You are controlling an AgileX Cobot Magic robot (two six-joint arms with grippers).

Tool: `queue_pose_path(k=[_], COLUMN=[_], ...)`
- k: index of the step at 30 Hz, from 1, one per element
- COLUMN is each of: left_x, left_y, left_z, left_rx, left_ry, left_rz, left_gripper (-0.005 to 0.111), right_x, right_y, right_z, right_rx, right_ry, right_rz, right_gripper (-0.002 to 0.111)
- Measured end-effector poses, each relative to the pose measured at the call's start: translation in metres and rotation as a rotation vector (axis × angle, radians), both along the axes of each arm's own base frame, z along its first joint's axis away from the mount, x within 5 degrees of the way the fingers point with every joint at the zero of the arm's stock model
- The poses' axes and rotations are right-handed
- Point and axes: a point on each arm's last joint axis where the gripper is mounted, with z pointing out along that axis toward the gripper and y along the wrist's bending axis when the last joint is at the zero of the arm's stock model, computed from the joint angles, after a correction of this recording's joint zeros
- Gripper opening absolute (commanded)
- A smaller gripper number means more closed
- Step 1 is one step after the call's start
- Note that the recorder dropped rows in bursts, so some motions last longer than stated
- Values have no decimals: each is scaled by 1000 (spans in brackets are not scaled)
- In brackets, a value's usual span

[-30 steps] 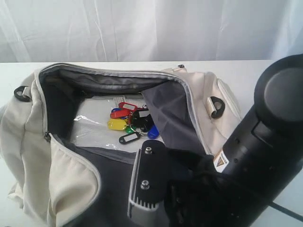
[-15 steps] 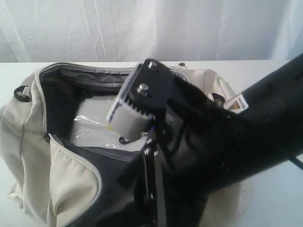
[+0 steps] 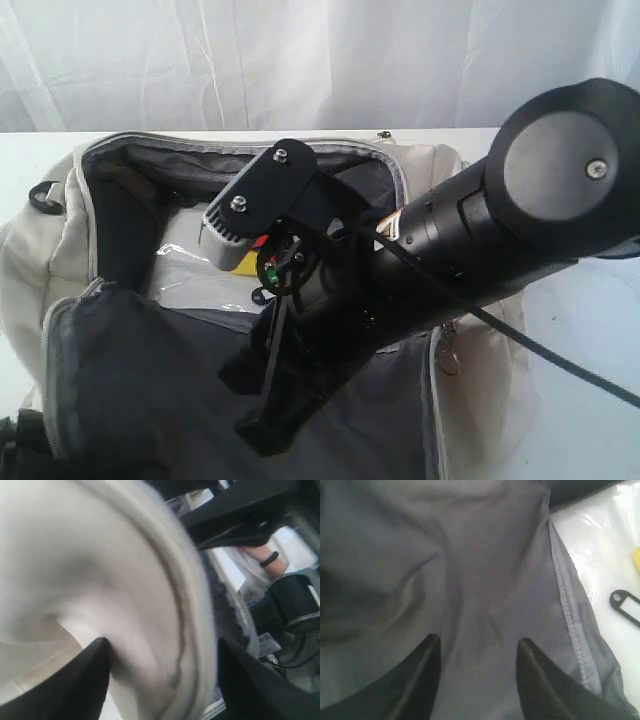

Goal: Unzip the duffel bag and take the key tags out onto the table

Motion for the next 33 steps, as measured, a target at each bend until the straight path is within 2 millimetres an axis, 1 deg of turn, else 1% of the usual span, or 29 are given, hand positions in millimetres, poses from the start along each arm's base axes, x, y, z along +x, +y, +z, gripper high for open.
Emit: queue_pose_path(k=[1, 2, 4, 7, 9, 14, 18, 21, 24, 26, 29, 33], left_x=[1, 2, 4, 11, 19, 41, 56, 63, 66, 68, 71, 75], left_y=[-1, -4, -5, -5, -3, 8, 19, 27, 31, 33, 41, 51], left_z=[6, 19, 30, 43, 50, 67, 83, 96, 107, 111, 117, 121], left_rx=[-16, -43, -54, -21, 17, 80, 112, 128, 155, 173, 221, 306], left_ry=[-17, -52, -91, -167, -216, -321, -395, -455, -524, -553, -603, -663], left_rz=[-16, -39, -47, -24, 41, 276, 467, 569, 618, 647, 723, 829], left_gripper=[64, 64, 64, 64, 64, 64, 64, 64, 64, 64, 64, 64], right_x=[0, 1, 1, 2, 2, 2, 2, 1, -4, -8, -13, -12], right_y=[0, 0, 0, 2, 4, 10, 13, 14, 15, 15, 15, 15], right_z=[-1, -1, -1, -4, -9, -27, -38, -39, -38, -37, -36, -32], right_rx=[-4, -5, -4, -11, -25, -95, -132, -128, -116, -108, -105, -79], right_ry=[-2, -6, -6, 0, 33, 120, 157, 184, 224, 257, 291, 255], right_rz=[0, 0, 0, -2, -2, 19, 28, 30, 62, 95, 147, 152], right_gripper=[44, 44, 44, 44, 44, 44, 41, 40, 40, 40, 36, 34])
